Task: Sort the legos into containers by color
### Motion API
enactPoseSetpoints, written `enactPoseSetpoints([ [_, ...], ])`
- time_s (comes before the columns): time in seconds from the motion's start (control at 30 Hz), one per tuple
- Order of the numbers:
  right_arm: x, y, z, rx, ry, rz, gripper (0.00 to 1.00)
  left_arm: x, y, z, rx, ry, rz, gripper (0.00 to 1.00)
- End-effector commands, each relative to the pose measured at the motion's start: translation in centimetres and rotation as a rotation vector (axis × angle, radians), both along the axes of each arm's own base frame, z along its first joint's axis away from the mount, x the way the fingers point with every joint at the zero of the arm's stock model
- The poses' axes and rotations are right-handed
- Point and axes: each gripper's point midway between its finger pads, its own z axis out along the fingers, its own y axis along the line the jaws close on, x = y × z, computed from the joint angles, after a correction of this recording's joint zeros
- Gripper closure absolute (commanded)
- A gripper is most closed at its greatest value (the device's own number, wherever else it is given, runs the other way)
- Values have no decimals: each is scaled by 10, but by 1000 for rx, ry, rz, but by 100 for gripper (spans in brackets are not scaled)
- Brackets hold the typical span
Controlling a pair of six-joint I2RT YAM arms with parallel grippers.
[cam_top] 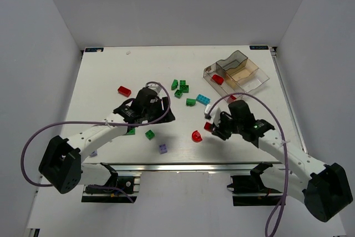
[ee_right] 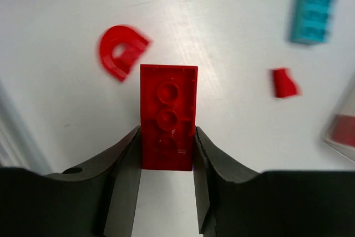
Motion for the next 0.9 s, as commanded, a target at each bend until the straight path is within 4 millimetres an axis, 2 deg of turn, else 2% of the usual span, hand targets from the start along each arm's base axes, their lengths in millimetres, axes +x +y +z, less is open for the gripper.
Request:
enactPoseSetpoints([
  [0.0, 50, -11, 43, 49, -82, -233, 100, 5, -19, 23, -54, -77, -101, 29],
  [0.07, 78, -26, 45, 44, -72, -351, 100, 3, -27, 21, -66, -82, -136, 29],
  [0.1, 92, -32, 51, 59, -77, -400, 100, 3, -31, 18, -76, -72, -154, 29],
  [0.13, 109, -29, 59, 84, -61, -445, 100, 1, -37, 17, -79, -69, -175, 29],
  [0.17, 124, -39, 62, 93, -51, -502, 100, 1, -39, 15, -80, -65, -185, 29],
  [0.2, 130, -39, 64, 94, -21, -517, 100, -1, -44, 9, -78, -49, -206, 29],
  [0.23, 149, -35, 72, 110, -4, -542, 100, -2, -50, 11, -79, -54, -229, 29],
  [0.27, 158, -35, 74, 119, 10, -553, 100, 0, -51, 10, -72, -53, -236, 29],
  [0.3, 170, -45, 77, 124, 12, -589, 100, -2, -54, 8, -63, -50, -248, 28],
  [0.37, 194, -47, 83, 120, 3, -596, 100, 1, -60, 5, -49, -52, -267, 28],
  [0.5, 223, -57, 81, 92, -22, -607, 100, -3, -75, -2, -51, -52, -312, 26],
  [0.53, 233, -64, 69, 64, 2, -621, 100, -5, -82, -5, -45, -47, -336, 25],
  [0.57, 234, -65, 73, 63, -7, -621, 100, -5, -82, -10, -38, -35, -337, 25],
  [0.63, 242, -73, 60, 43, 19, -641, 100, -4, -90, -11, -32, -41, -359, 25],
  [0.67, 245, -76, 57, 36, 27, -647, 100, -8, -95, -18, -20, -28, -376, 25],
  [0.7, 251, -79, 59, 37, 19, -654, 100, -9, -102, -16, -20, -33, -394, 25],
  [0.77, 258, -83, 49, 26, 42, -662, 100, -11, -108, -19, -7, -31, -415, 25],
  [0.8, 262, -85, 51, 22, 46, -666, 100, -16, -111, -28, 14, -9, -433, 25],
  [0.87, 268, -89, 41, 12, 75, -672, 89, -13, -117, -28, 31, -17, -447, 25],
])
